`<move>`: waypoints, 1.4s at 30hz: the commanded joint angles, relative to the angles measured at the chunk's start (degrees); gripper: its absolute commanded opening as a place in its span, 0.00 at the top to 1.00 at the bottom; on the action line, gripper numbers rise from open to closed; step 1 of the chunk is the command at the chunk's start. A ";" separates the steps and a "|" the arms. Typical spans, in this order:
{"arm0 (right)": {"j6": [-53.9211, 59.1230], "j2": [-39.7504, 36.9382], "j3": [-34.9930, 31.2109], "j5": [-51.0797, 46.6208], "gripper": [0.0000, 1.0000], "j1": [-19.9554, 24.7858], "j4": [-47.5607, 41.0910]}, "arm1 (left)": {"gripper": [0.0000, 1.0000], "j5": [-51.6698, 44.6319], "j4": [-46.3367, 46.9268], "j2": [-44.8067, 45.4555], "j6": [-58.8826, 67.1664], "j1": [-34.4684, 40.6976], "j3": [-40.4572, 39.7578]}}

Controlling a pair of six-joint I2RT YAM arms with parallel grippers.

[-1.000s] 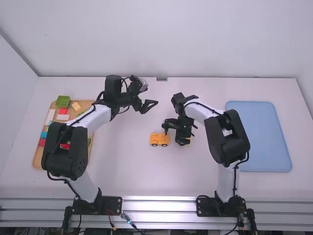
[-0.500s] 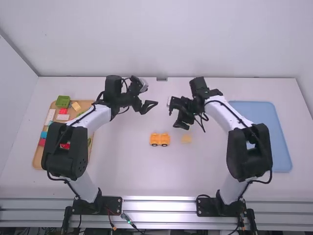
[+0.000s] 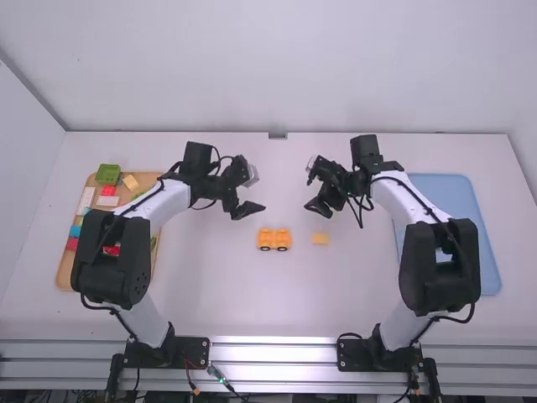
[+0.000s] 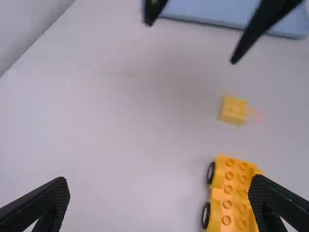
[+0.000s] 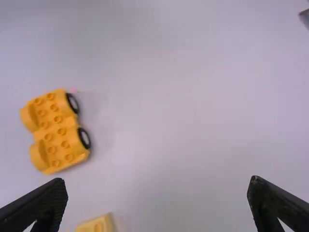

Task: Assemble lego blocks to make yellow taxi

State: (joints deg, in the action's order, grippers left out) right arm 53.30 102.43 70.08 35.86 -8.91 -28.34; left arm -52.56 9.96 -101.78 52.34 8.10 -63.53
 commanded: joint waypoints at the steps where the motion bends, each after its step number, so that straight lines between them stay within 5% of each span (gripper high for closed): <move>1: 7.74 -0.81 -3.08 6.36 0.01 -0.87 -0.04 | 0.01 -7.10 0.92 -0.44 14.91 -0.09 2.14; 22: 18.51 -0.74 -20.35 20.33 0.01 7.89 9.22 | 0.01 -10.34 -22.62 -4.39 0.76 3.41 16.15; 35: 21.53 0.07 -30.49 21.59 0.01 10.88 21.97 | 0.01 -6.36 -22.75 -11.91 4.85 7.04 13.29; 42: 21.57 5.29 -29.27 22.71 0.01 11.13 24.92 | 0.01 -6.93 -22.62 -11.91 4.02 7.17 13.29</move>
State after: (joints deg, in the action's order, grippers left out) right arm 74.67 105.36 39.66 56.97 2.09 -3.14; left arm -59.09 -12.91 -113.62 56.16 15.33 -49.23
